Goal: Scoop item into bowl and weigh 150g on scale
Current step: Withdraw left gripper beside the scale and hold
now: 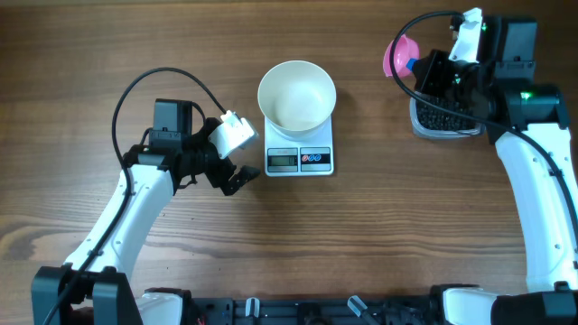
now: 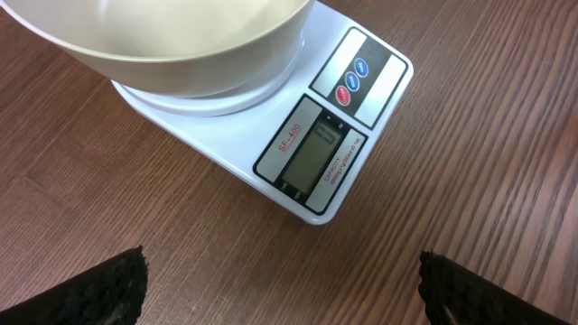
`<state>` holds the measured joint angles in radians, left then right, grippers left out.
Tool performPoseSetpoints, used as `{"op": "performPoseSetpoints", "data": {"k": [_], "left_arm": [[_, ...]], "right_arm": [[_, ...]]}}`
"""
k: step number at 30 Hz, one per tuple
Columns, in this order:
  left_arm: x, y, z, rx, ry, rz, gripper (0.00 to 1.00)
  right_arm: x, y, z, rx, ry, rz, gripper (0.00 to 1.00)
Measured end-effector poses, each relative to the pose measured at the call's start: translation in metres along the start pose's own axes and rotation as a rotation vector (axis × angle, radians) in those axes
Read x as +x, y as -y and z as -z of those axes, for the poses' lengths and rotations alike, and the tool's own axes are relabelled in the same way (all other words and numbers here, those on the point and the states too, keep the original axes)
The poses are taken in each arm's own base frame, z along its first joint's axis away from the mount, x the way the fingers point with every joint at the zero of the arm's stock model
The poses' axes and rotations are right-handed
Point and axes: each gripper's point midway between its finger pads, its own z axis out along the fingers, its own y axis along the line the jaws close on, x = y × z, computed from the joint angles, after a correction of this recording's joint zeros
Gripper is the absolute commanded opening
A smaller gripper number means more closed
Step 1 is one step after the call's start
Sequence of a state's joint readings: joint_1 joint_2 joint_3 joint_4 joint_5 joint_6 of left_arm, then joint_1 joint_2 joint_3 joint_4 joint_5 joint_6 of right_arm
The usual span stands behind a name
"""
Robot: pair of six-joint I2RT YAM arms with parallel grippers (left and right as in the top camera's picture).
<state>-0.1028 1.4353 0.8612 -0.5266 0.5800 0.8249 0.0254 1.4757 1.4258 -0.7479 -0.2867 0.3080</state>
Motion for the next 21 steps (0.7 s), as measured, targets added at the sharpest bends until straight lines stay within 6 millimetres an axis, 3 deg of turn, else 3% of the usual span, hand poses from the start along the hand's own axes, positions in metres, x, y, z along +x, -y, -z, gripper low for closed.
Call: {"op": "performPoseSetpoints", "data": {"k": [21], "left_arm": [[-0.0073,0.0029,0.0002,0.021,0.038,-0.009,1.00]], "right_arm": [[-0.0019,-0.0006,0.0000,-0.002,0.008,0.002,0.04]]}}
